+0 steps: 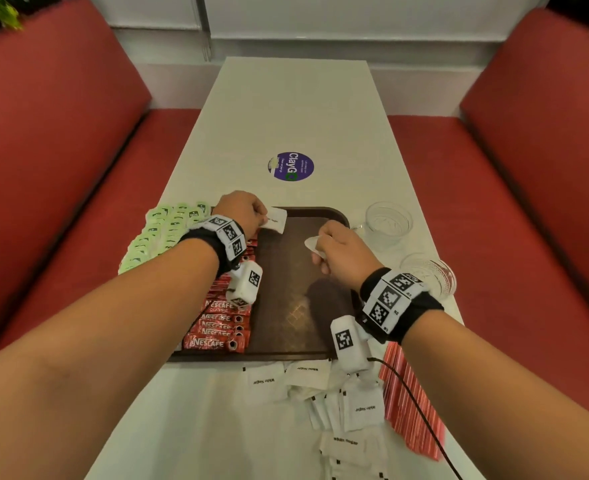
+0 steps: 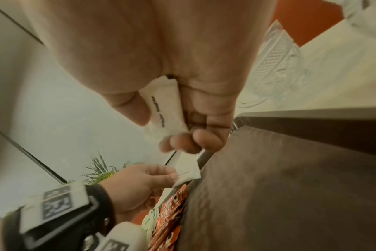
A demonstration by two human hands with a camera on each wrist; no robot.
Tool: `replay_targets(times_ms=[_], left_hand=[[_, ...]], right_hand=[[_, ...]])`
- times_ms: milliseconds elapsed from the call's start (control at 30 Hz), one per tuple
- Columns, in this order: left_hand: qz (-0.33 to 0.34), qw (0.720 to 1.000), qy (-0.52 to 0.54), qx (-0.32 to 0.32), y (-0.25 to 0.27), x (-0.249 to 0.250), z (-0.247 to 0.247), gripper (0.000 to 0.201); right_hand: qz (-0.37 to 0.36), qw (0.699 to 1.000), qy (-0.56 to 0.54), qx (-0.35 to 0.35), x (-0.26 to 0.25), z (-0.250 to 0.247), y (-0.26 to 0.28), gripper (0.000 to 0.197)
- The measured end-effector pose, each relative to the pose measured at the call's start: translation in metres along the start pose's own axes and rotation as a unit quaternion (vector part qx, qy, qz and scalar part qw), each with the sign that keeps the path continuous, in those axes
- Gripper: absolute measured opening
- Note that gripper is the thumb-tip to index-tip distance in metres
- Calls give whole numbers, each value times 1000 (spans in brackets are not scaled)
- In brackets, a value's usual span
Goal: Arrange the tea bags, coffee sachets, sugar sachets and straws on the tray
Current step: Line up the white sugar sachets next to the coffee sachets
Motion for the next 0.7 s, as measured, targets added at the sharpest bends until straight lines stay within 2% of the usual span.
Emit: replay_targets(times_ms=[100, 233, 433, 600, 700], left_hand=[[-13, 999, -33, -16, -17, 6, 15, 11], [-15, 995, -96, -27, -27, 10, 30, 17], [19, 985, -172, 3, -22, 11, 25, 27], [70, 991, -101, 47, -6, 26, -2, 30], [129, 991, 3, 16, 12, 39, -22, 31]], right_hand=[[6, 1000, -22, -8, 3, -4, -1, 11], [-28, 997, 67, -5, 4, -6, -4, 22], [-51, 995, 88, 22, 5, -2, -18, 8], [-42, 994, 101, 27, 6, 5, -23, 13], [-46, 993, 104, 24, 1, 11, -24, 11]])
Point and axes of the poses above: each hand's wrist, its own y-axis away from the middle knuckle, its own z-axis out of the palm, x = y × z, the point moved 5 cm from there along -y, towards the middle knuckle, and after that the axes turned 6 degrees about -z, right-handed, at the moved point
